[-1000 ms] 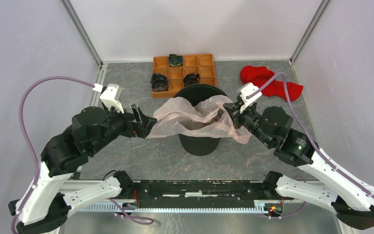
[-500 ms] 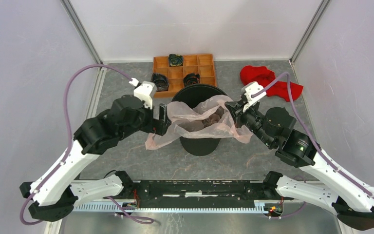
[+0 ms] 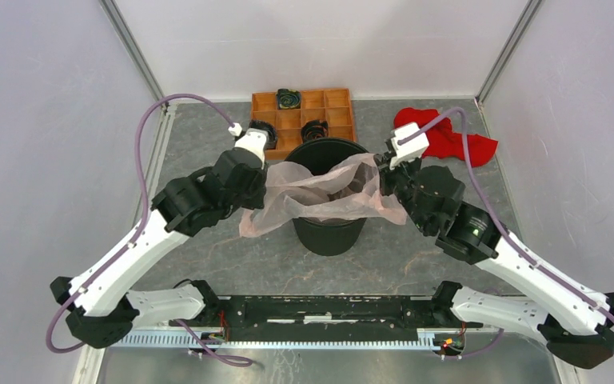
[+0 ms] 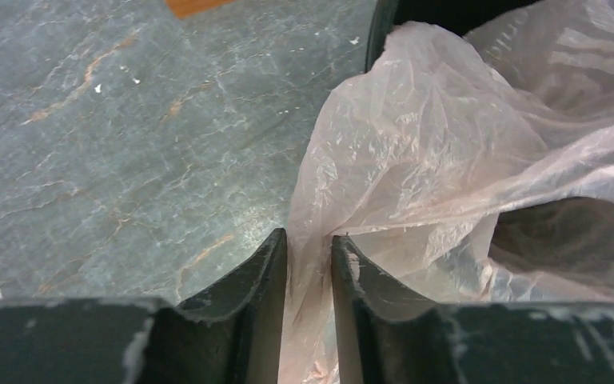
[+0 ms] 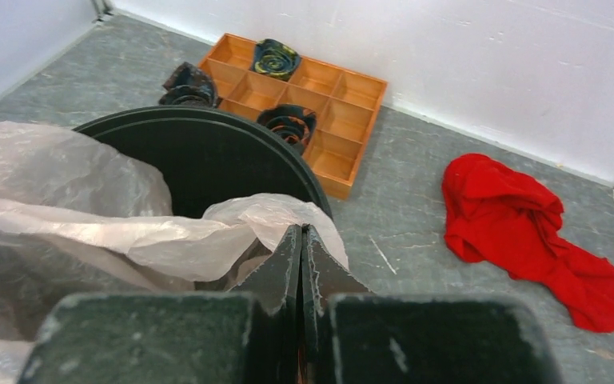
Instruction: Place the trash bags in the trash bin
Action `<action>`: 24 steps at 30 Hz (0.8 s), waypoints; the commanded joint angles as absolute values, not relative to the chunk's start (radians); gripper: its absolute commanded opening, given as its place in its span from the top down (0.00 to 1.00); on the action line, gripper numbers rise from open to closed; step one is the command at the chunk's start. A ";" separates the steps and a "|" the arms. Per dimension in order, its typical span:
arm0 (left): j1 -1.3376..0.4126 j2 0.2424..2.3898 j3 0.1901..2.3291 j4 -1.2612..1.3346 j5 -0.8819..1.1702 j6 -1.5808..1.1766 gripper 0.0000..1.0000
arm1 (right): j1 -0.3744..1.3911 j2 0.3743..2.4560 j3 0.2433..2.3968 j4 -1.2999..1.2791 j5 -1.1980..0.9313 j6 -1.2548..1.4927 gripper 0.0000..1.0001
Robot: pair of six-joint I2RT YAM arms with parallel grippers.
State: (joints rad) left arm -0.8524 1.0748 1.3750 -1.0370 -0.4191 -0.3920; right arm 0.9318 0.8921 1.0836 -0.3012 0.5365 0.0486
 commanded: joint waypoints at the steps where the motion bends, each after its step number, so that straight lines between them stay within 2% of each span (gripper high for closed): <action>1: -0.848 1.138 1.457 -1.049 -0.533 -0.397 0.68 | 0.898 0.949 1.166 -0.274 0.626 0.008 1.00; 2: -0.847 1.150 1.472 -1.049 -0.541 -0.388 0.68 | 0.882 0.966 1.176 -0.278 0.623 0.008 1.00; 5: -0.832 1.177 1.497 -1.048 -0.542 -0.358 0.56 | 0.812 1.003 1.192 -0.275 0.570 -0.020 0.99; 7: -0.818 1.194 1.504 -1.042 -0.537 -0.329 0.56 | 0.738 1.030 1.200 -0.274 0.493 -0.014 1.00; 9: -0.795 1.214 1.509 -1.030 -0.533 -0.301 0.61 | 0.666 1.056 1.206 -0.267 0.417 -0.004 1.00; 11: -0.763 1.242 1.525 -1.022 -0.526 -0.282 0.78 | 0.629 1.077 1.204 -0.251 0.379 -0.003 1.00; 12: -0.749 1.259 1.544 -1.020 -0.522 -0.273 0.81 | 0.618 1.086 1.203 -0.246 0.367 -0.003 1.00; 18: -0.671 1.341 1.602 -0.962 -0.444 -0.234 0.79 | 0.538 1.155 1.207 -0.222 0.298 -0.002 1.00; 24: -0.585 1.443 1.675 -0.906 -0.389 -0.231 0.82 | 0.476 1.213 1.235 -0.188 0.234 -0.002 1.00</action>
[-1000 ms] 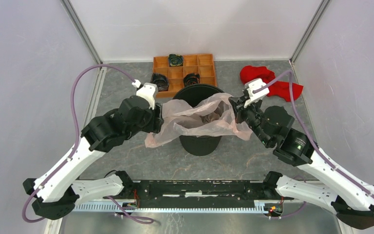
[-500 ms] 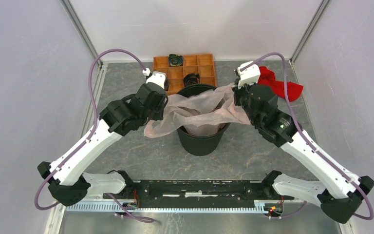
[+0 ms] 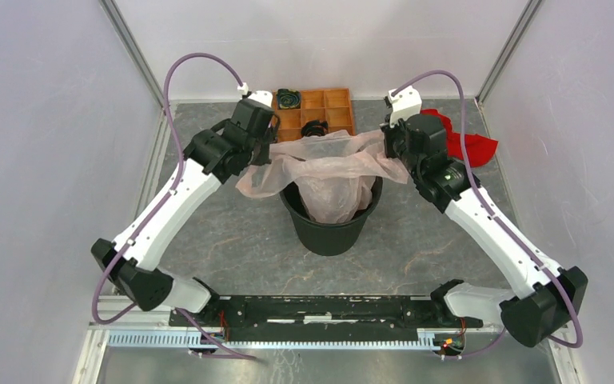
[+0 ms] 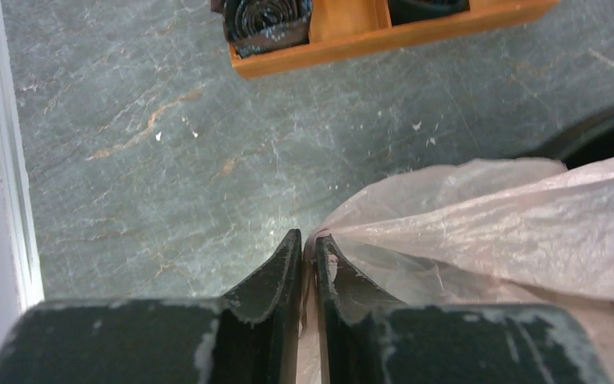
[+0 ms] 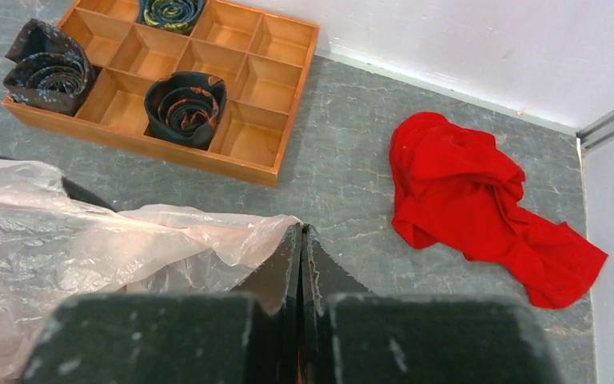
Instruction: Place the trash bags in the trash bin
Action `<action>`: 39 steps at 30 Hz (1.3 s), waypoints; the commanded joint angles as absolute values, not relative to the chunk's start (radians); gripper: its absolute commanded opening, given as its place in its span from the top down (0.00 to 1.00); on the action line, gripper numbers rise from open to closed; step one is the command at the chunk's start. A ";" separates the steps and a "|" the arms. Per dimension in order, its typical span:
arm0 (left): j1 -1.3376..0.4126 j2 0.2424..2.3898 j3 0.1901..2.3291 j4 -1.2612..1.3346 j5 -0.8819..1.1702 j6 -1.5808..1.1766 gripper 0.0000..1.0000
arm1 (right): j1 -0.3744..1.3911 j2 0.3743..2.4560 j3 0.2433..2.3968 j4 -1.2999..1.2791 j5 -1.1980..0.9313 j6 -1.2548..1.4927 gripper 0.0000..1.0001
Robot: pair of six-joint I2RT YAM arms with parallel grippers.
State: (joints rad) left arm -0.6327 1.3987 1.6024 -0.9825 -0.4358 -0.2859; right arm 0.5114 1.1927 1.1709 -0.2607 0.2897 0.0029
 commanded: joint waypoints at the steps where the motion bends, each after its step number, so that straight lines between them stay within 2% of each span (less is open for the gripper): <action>1: -0.578 1.463 1.683 -0.896 -0.385 -0.235 0.82 | 0.467 1.224 1.241 -0.185 0.223 -0.002 1.00; 6: -0.544 1.571 1.728 -0.860 -0.378 -0.253 0.83 | 0.430 1.277 1.224 -0.133 0.169 -0.002 1.00; 12: -0.544 1.605 1.676 -0.901 -0.366 -0.273 0.90 | 0.415 1.291 1.164 -0.169 0.114 0.033 1.00; 15: -0.543 1.510 1.568 -0.880 -0.316 -0.297 0.84 | 0.414 1.219 1.089 -0.167 0.045 0.056 0.97; 20: -0.543 1.412 1.494 -0.886 -0.321 -0.318 0.74 | 0.414 1.132 1.051 -0.215 0.060 0.059 0.90; 22: -0.544 1.411 1.500 -0.910 -0.327 -0.329 0.71 | 0.415 1.115 1.063 -0.253 0.071 0.058 0.85; 26: -0.543 1.409 1.497 -0.962 -0.352 -0.359 0.48 | 0.415 1.075 1.072 -0.318 0.086 0.053 0.64; 27: -0.544 1.400 1.500 -0.984 -0.388 -0.373 0.41 | 0.414 1.060 1.067 -0.321 0.098 0.054 0.54; 29: -0.543 1.382 1.514 -1.015 -0.434 -0.404 0.32 | 0.414 1.028 1.061 -0.325 0.124 0.055 0.41; 32: -0.543 1.342 1.553 -1.077 -0.489 -0.469 0.15 | 0.415 0.978 1.044 -0.340 0.199 0.107 0.25; 35: -0.544 1.296 1.566 -1.094 -0.497 -0.533 0.04 | 0.414 0.917 0.986 -0.327 0.243 0.176 0.08; 36: -0.542 1.286 1.554 -1.085 -0.498 -0.550 0.03 | 0.415 0.901 0.979 -0.331 0.255 0.188 0.05; 39: -0.543 1.247 1.514 -1.058 -0.472 -0.605 0.01 | 0.484 0.916 1.032 -0.395 0.338 0.196 0.04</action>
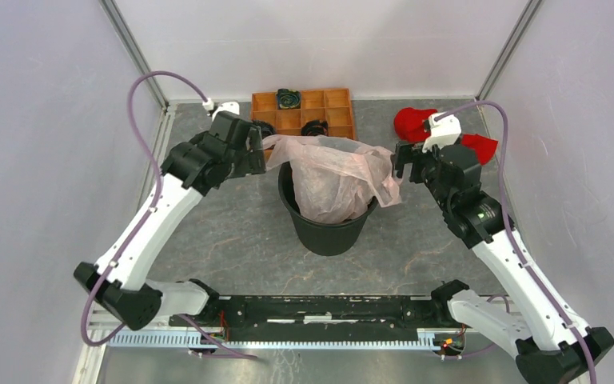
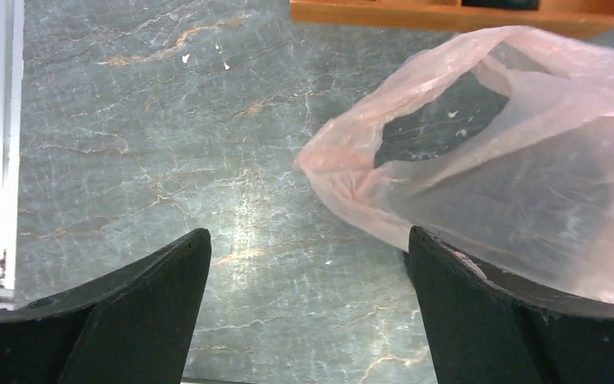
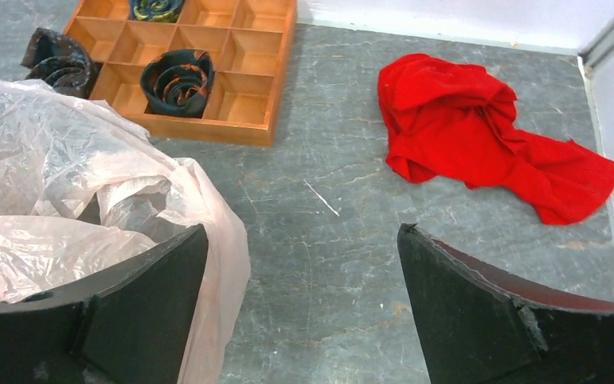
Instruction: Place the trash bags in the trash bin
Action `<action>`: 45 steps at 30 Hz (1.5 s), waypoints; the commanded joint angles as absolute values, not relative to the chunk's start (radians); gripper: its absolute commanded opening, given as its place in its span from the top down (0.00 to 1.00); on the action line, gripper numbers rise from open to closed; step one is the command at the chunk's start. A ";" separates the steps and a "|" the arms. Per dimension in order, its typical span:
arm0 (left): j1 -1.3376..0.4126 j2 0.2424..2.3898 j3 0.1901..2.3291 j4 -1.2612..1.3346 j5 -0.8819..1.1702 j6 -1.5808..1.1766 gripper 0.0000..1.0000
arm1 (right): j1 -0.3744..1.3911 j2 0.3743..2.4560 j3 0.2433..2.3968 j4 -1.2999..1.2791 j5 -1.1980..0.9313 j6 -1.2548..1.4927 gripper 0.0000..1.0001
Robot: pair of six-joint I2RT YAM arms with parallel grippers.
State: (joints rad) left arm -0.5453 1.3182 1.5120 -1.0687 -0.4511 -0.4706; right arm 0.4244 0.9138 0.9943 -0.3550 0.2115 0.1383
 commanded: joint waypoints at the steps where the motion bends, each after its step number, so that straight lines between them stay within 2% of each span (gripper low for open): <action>1: -0.542 1.228 1.498 -1.046 -0.460 -0.619 0.00 | 0.497 0.923 1.044 -0.397 0.311 0.197 0.04; 6: -0.521 1.125 1.451 -0.985 -0.413 -0.649 0.00 | 0.499 0.897 1.063 -0.359 0.219 0.212 0.02; 11: -0.417 1.162 1.487 -0.958 -0.332 -0.633 0.00 | 0.498 0.902 1.111 -0.430 0.202 0.241 0.02; 15: -0.208 1.200 1.434 -0.870 0.036 -0.596 0.00 | 0.498 0.893 1.106 -0.441 0.079 0.333 0.02; 18: -0.098 1.217 1.363 -0.793 0.222 -0.578 0.01 | 0.499 0.881 1.108 -0.439 -0.030 0.389 0.02; 23: -0.057 1.230 1.162 -0.547 0.515 -0.663 0.02 | 0.498 0.843 1.118 -0.500 -0.008 0.411 0.02; 31: -0.057 1.239 1.098 -0.467 0.495 -0.644 0.05 | 0.498 0.749 1.077 -0.572 0.018 0.371 0.02; 34: -0.058 1.264 1.097 -0.456 0.518 -0.640 0.08 | 0.499 0.704 1.045 -0.566 -0.020 0.341 0.02; 39: -0.058 1.267 1.059 -0.389 0.567 -0.671 0.08 | 0.498 0.641 0.983 -0.532 -0.111 0.335 0.02; 42: -0.059 1.276 1.038 -0.341 0.590 -0.697 0.16 | 0.499 0.612 0.945 -0.491 -0.116 0.338 0.02; 45: -0.058 1.288 1.031 -0.327 0.604 -0.703 0.32 | 0.498 0.587 0.904 -0.469 -0.028 0.337 0.04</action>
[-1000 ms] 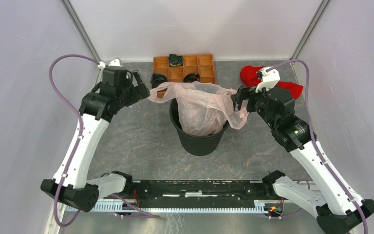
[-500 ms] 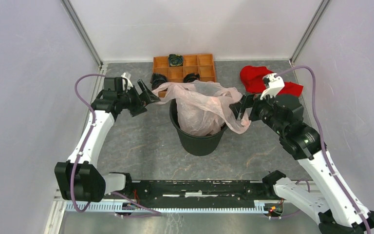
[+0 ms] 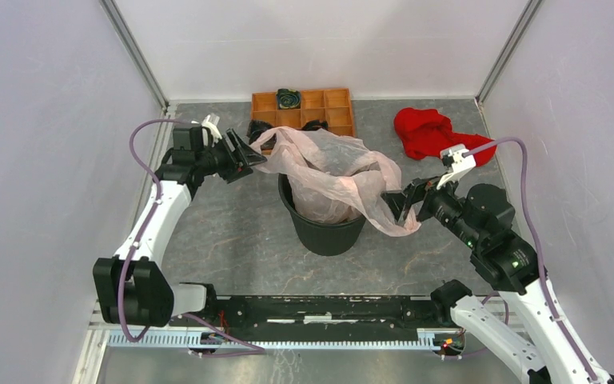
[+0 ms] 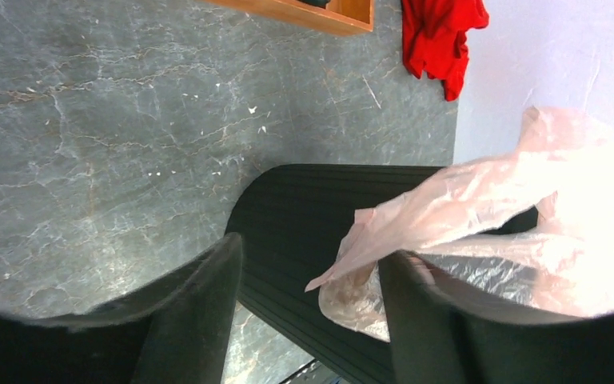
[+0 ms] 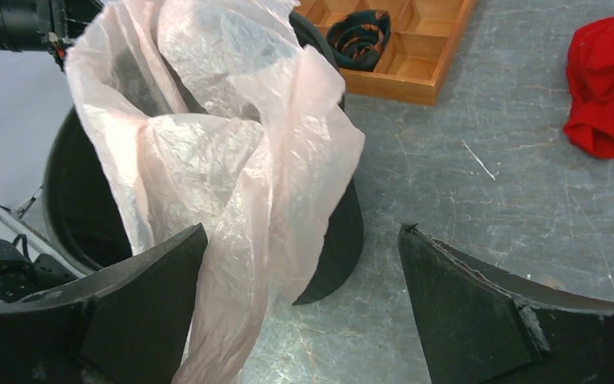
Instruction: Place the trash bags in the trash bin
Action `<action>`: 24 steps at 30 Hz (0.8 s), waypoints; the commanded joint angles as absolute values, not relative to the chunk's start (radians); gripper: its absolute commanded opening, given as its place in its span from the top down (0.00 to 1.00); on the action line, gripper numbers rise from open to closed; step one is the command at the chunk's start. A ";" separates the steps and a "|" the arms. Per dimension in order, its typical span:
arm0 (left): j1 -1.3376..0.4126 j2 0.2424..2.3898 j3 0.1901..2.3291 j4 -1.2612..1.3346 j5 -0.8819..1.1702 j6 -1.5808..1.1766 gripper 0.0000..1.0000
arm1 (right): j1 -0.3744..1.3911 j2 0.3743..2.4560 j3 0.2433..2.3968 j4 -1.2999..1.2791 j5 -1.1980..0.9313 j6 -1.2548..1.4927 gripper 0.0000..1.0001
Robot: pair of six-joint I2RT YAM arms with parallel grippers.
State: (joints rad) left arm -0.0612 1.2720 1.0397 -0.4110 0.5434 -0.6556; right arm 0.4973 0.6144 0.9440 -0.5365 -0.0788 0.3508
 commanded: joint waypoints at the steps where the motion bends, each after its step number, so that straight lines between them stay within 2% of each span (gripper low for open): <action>1: -0.059 1.286 1.030 -0.329 0.605 -0.701 0.39 | 0.497 0.583 0.892 -0.468 0.009 0.335 0.06; 5: -0.059 1.249 1.045 -0.401 0.605 -0.651 0.71 | 0.498 0.581 0.879 -0.463 0.103 0.319 0.31; 9: -0.059 1.156 1.075 -0.578 0.547 -0.547 0.95 | 0.498 0.592 0.915 -0.502 0.086 0.242 0.53; 12: -0.058 1.045 1.076 -0.699 0.463 -0.492 0.98 | 0.499 0.587 0.917 -0.529 0.074 0.187 0.66; 14: -0.058 0.968 1.076 -0.763 0.403 -0.477 0.98 | 0.498 0.588 0.919 -0.552 0.092 0.168 0.69; 19: -0.058 0.784 1.051 -0.867 0.259 -0.475 0.98 | 0.498 0.601 0.920 -0.605 0.164 0.154 0.74; 24: -0.058 0.648 0.894 -0.882 0.278 -0.545 0.98 | 0.499 0.616 0.918 -0.674 0.328 0.182 0.75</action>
